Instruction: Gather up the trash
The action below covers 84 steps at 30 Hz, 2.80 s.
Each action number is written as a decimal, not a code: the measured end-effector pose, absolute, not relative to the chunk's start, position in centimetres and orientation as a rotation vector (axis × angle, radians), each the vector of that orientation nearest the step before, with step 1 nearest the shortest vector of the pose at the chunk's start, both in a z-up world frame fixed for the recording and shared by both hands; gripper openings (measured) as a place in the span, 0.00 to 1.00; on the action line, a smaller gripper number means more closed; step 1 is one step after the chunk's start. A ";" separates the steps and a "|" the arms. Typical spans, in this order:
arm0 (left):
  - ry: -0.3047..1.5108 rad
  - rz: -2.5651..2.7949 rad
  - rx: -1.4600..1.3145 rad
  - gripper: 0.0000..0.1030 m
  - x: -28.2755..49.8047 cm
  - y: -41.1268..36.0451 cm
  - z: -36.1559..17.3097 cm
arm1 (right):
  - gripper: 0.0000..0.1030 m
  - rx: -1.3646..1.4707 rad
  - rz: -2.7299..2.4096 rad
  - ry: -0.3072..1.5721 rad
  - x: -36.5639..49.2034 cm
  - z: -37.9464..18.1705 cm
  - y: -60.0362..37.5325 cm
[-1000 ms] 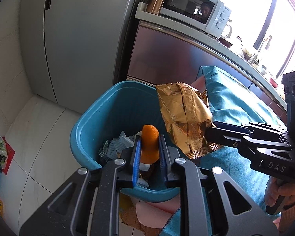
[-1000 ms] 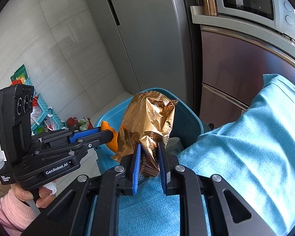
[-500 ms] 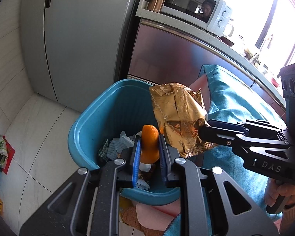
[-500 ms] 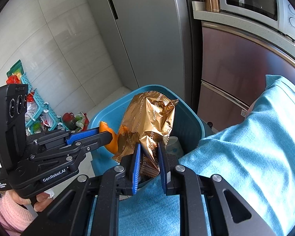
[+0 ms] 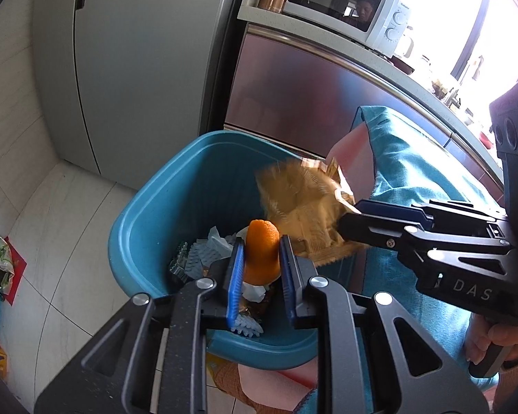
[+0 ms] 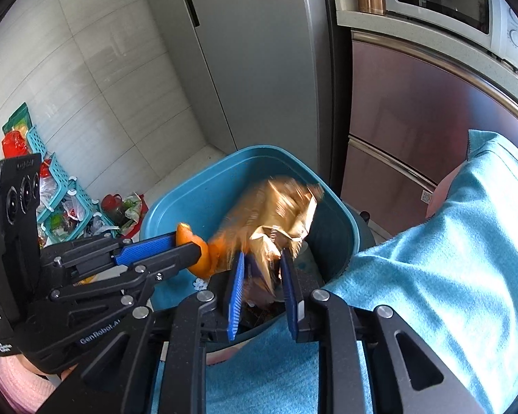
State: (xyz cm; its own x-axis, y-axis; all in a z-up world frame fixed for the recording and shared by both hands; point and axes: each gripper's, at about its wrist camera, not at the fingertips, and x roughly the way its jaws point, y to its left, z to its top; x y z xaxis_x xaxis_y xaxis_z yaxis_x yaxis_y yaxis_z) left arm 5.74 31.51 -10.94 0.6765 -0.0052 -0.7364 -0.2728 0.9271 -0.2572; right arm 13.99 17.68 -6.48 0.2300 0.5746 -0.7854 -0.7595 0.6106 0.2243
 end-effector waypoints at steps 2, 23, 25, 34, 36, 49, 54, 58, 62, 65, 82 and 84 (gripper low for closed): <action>0.820 0.152 -0.374 0.19 5.9 31.6 -11.3 | 0.19 -0.218 0.928 0.970 14.0 -6.5 17.6; 0.654 0.153 -0.269 0.91 1.5 28.1 -6.4 | 0.66 -0.089 0.908 0.806 11.2 -3.8 9.7; 0.627 0.148 -0.254 0.95 0.7 27.2 -5.7 | 0.73 -0.091 0.896 0.774 10.4 -3.4 8.5; 0.530 0.114 -0.184 0.94 -1.4 21.7 -3.4 | 0.93 -0.050 0.696 0.571 6.1 -1.4 0.4; 0.499 0.101 -0.170 0.95 -1.6 20.1 -3.0 | 0.93 -0.046 0.628 0.530 4.9 -1.4 -1.6; 0.347 0.026 -0.052 0.95 -1.6 9.6 -0.5 | 0.93 0.066 0.305 0.392 1.1 -1.2 -13.6; 0.326 -0.007 -0.034 0.95 -1.3 6.9 -0.3 | 0.93 0.070 0.221 0.332 -0.6 -1.0 -16.4; 0.315 -0.022 -0.024 0.95 -1.3 5.6 -0.5 | 0.93 0.055 0.173 0.306 -1.4 -0.9 -17.4; 0.296 -0.026 -0.006 0.95 -1.5 4.8 -0.5 | 0.93 0.062 0.137 0.283 -2.0 -0.7 -18.3; 0.282 -0.027 0.011 0.94 -1.6 4.2 -0.5 | 0.93 0.069 0.121 0.273 -2.4 -0.7 -18.7; 0.262 -0.033 0.028 0.95 -2.0 3.5 -0.6 | 0.93 0.070 0.095 0.261 -3.4 -0.4 -19.1; 0.262 -0.033 0.028 0.95 -1.9 3.5 -0.6 | 0.93 0.067 0.094 0.261 -3.4 -0.3 -19.0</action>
